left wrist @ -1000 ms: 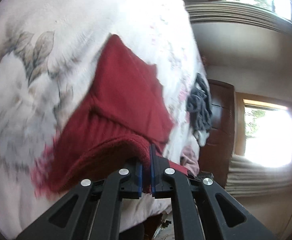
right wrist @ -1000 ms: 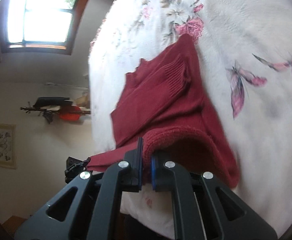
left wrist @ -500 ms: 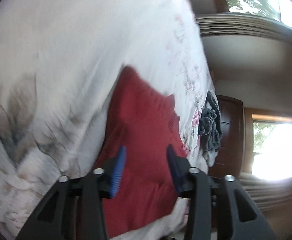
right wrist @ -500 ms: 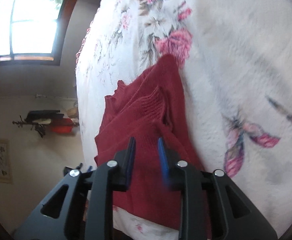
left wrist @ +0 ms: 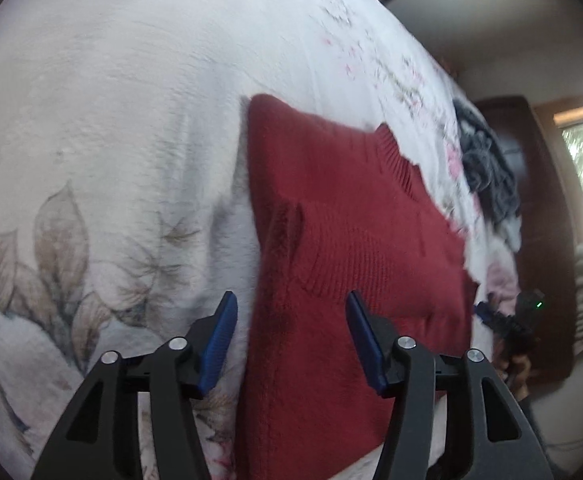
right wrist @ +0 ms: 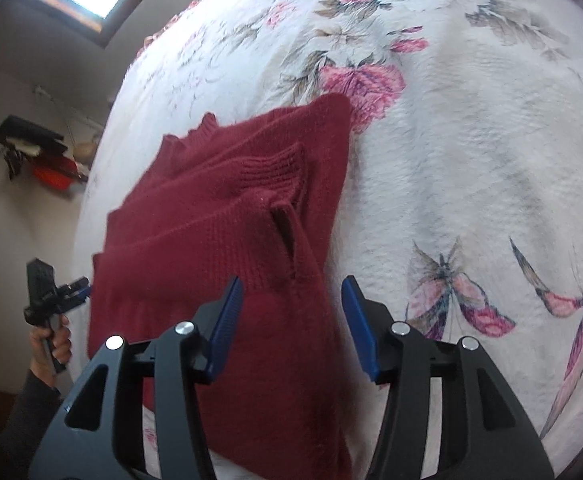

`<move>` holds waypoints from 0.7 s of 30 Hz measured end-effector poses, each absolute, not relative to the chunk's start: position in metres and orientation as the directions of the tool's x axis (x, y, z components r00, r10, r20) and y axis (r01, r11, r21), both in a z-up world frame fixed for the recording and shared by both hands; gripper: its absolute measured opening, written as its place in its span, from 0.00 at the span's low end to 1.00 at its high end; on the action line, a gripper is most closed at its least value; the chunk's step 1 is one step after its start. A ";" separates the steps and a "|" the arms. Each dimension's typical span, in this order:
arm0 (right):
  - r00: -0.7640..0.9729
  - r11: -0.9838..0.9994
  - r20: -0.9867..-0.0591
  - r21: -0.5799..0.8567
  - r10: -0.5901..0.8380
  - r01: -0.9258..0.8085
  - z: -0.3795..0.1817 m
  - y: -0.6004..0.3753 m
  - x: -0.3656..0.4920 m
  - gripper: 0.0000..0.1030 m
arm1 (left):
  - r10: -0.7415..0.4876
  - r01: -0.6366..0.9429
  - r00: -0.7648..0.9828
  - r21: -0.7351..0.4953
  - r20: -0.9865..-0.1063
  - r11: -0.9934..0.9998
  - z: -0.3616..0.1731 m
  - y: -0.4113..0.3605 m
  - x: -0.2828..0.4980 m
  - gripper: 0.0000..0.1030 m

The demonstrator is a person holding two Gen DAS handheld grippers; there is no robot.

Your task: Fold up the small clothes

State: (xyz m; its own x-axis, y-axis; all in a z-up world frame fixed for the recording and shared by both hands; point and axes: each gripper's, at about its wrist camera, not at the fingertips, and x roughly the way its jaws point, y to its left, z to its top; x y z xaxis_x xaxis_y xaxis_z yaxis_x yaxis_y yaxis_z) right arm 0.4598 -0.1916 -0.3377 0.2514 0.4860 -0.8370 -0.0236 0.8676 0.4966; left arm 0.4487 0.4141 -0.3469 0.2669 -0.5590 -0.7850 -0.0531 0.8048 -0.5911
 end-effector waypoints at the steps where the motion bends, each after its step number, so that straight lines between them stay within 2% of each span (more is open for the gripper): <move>1: 0.250 0.871 -0.840 0.490 0.481 -0.030 -0.339 -0.190 0.460 0.50 | -0.557 -0.044 0.263 -0.586 -0.788 0.809 -0.347 0.410 0.450 0.56; 3: 0.245 0.882 -0.850 0.470 0.466 -0.045 -0.342 -0.186 0.462 0.50 | -0.526 -0.016 0.267 -0.550 -0.807 0.835 -0.345 0.403 0.452 0.51; 4: 0.244 0.888 -0.856 0.456 0.455 -0.057 -0.343 -0.184 0.463 0.50 | -0.515 -0.006 0.268 -0.536 -0.814 0.844 -0.344 0.400 0.452 0.28; 5: 0.246 0.891 -0.858 0.449 0.450 -0.065 -0.343 -0.182 0.463 0.50 | -0.501 -0.002 0.269 -0.521 -0.823 0.854 -0.343 0.399 0.451 0.16; 6: 0.246 0.891 -0.858 0.447 0.451 -0.077 -0.343 -0.180 0.462 0.46 | -0.493 0.001 0.278 -0.513 -0.824 0.858 -0.341 0.399 0.450 0.14; 7: 0.242 0.889 -0.856 0.450 0.456 -0.084 -0.344 -0.179 0.462 0.32 | -0.487 0.009 0.293 -0.507 -0.823 0.862 -0.339 0.399 0.446 0.11; 9: 0.253 0.903 -0.867 0.417 0.429 -0.101 -0.343 -0.174 0.459 0.13 | -0.469 0.027 0.320 -0.487 -0.823 0.873 -0.333 0.395 0.440 0.10; 10: 0.268 0.912 -0.872 0.395 0.410 -0.110 -0.341 -0.173 0.457 0.09 | -0.459 0.035 0.344 -0.477 -0.819 0.878 -0.328 0.394 0.436 0.10; 17: 0.353 0.918 -0.848 0.368 0.395 -0.144 -0.314 -0.170 0.441 0.05 | -0.466 0.097 0.462 -0.479 -0.755 0.873 -0.283 0.392 0.412 0.09; 21: 0.416 0.918 -0.818 0.353 0.398 -0.183 -0.278 -0.167 0.436 0.05 | -0.480 0.137 0.522 -0.486 -0.705 0.863 -0.250 0.396 0.409 0.08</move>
State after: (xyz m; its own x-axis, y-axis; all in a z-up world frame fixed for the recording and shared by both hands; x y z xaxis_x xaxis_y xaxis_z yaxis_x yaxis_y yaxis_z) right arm 0.4359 -0.1667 -0.2785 0.4159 0.3977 -0.8179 -0.1827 0.9175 0.3532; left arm 0.4086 0.3962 -0.2504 0.5217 -0.4802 -0.7052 0.1367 0.8629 -0.4864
